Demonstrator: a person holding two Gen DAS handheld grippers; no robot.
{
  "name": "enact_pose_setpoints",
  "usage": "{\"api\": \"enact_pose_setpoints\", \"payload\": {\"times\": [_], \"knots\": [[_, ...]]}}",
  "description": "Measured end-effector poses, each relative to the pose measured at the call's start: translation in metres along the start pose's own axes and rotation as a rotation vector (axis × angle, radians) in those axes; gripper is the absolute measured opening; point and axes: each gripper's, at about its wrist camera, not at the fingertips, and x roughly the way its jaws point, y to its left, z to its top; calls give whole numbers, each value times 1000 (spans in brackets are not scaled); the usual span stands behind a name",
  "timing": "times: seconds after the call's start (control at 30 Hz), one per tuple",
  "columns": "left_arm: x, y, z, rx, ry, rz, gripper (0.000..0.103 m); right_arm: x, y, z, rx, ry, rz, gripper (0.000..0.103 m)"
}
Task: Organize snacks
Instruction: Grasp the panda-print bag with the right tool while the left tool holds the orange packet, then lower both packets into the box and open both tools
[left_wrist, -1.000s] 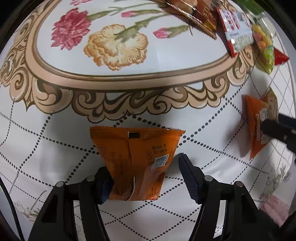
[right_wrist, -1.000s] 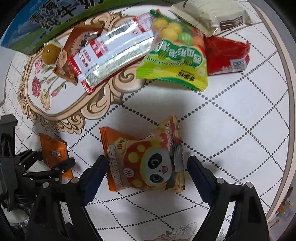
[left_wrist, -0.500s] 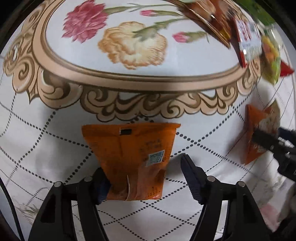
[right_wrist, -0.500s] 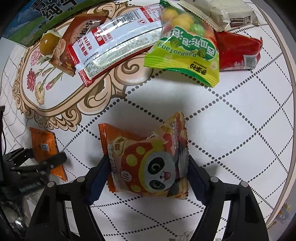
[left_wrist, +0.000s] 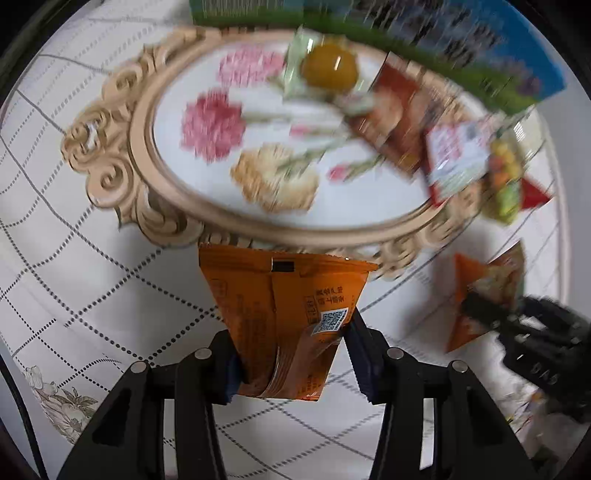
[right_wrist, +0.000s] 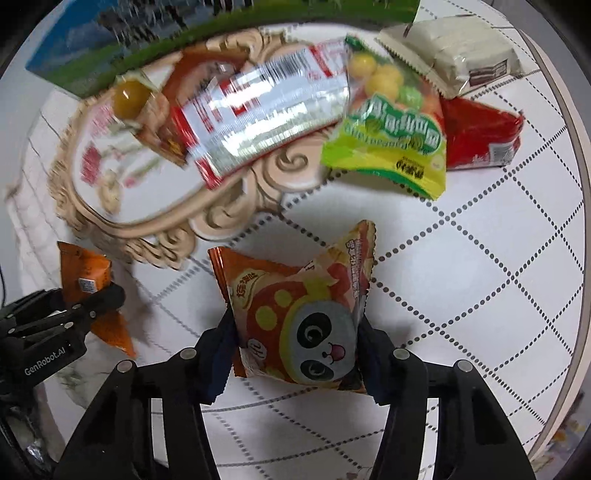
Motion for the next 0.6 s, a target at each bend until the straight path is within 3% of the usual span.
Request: {"api": "enact_pose_setpoints", "payload": {"times": [0.2,0.33,0.43,0.53,0.6], "knots": [[-59,-40,26,-21,-88,-140,46,-75,-1,21,44,-114,160,60],[-112,-57,82,-7,-140,-244,46,-137,3,51,59,-218,233,60],[-158,-12,118,27,-189,-273,46,-180,7,87,54,-292,258,60],[-186,-13,158,59,-244,-258,46,-215,8,122,45,-351,247,60],[-205,6,173,63,-256,-264,46,-228,6,149,40,-372,225,60]]}}
